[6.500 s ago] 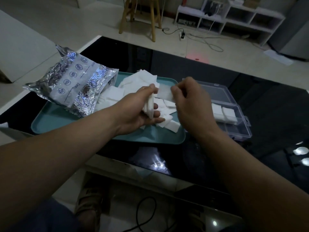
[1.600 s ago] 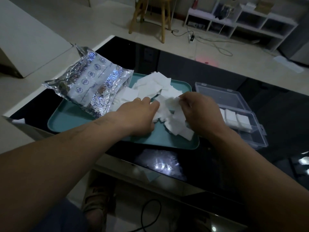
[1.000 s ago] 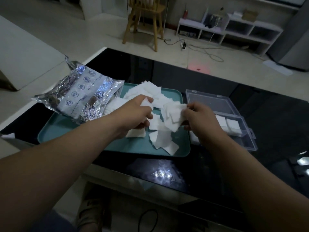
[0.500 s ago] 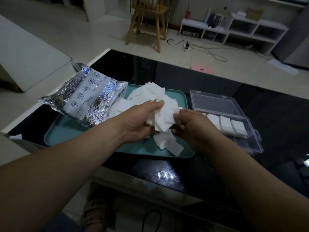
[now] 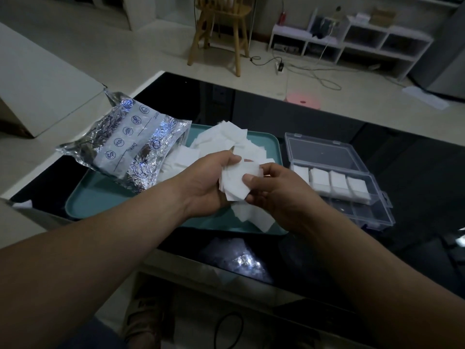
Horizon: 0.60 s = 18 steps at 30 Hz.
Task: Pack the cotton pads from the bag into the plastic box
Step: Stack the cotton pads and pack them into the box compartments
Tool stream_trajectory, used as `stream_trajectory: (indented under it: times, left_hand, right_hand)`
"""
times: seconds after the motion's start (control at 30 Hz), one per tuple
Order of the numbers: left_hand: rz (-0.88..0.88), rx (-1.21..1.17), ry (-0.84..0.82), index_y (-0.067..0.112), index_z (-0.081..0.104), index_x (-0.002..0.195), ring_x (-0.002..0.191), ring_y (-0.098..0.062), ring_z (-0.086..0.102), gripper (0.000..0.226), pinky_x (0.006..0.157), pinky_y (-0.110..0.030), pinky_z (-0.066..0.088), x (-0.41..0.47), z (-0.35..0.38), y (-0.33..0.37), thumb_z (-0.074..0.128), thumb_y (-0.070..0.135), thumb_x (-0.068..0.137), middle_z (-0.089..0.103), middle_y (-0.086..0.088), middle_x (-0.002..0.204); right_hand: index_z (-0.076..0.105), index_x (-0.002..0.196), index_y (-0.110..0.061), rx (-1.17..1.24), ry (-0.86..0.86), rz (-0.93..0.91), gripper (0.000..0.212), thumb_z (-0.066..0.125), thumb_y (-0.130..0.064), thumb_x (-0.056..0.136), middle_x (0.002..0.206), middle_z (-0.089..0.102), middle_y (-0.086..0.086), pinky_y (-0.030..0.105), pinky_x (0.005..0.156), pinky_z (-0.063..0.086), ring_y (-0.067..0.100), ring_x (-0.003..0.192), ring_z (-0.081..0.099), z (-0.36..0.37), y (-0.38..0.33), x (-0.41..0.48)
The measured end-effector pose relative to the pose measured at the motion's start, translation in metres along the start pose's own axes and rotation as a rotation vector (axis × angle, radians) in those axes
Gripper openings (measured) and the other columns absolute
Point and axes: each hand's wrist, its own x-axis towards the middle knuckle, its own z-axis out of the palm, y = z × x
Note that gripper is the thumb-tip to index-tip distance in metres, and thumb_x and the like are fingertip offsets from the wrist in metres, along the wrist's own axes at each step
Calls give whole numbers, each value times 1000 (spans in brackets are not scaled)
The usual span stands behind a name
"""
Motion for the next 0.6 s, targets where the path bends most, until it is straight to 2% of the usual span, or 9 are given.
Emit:
stream_trajectory:
  times: [0.1,0.2,0.27,0.37,0.43,0.53,0.6]
  left_hand:
    - [11,-53,20,5,64,130,84,-27,75,39,63,-35,61,0,4,-1,41,23,104,75,-15,111]
    - [40,-97,30,6,66,122,91,-30,75,38,76,-39,62,0,1,1,38,24,104,76,-16,113]
    - [56,-105,53,5,66,121,97,-32,74,37,82,-41,60,1,-2,3,39,24,103,75,-16,117]
    - [78,-85,60,14,64,117,98,-33,71,28,78,-40,58,2,-3,4,43,22,99,72,-15,124]
    - [97,-82,72,15,66,113,97,-33,69,25,76,-40,58,4,-3,4,48,21,97,73,-13,119]
    - [126,-95,104,15,66,124,96,-30,69,30,68,-40,60,8,-6,5,49,20,100,71,-11,123]
    - [102,-98,109,15,65,126,92,-27,69,31,64,-35,59,9,-7,5,53,22,99,71,-11,120]
  right_hand:
    - [61,105,-1,14,13,-5,15,68,6,94,118,70,24,49,97,60,40,104,71,1,2,0]
    - [62,109,-1,54,13,-9,18,69,6,94,122,70,23,41,89,63,38,104,73,0,4,3]
    - [62,116,2,92,10,-9,23,69,6,94,124,71,23,42,91,63,40,109,73,-1,5,4]
    - [60,125,4,140,-2,-17,32,68,6,94,127,69,24,40,90,62,40,113,71,-1,4,4]
    - [61,122,1,172,-6,-35,29,68,5,94,128,68,25,38,89,63,38,110,73,-1,2,3]
    - [61,117,-2,215,-2,-66,25,67,5,94,128,68,25,33,80,63,31,98,74,-2,-2,2]
    - [61,115,-3,229,-7,-89,22,66,5,95,129,68,25,31,79,63,30,98,73,-3,-4,3]
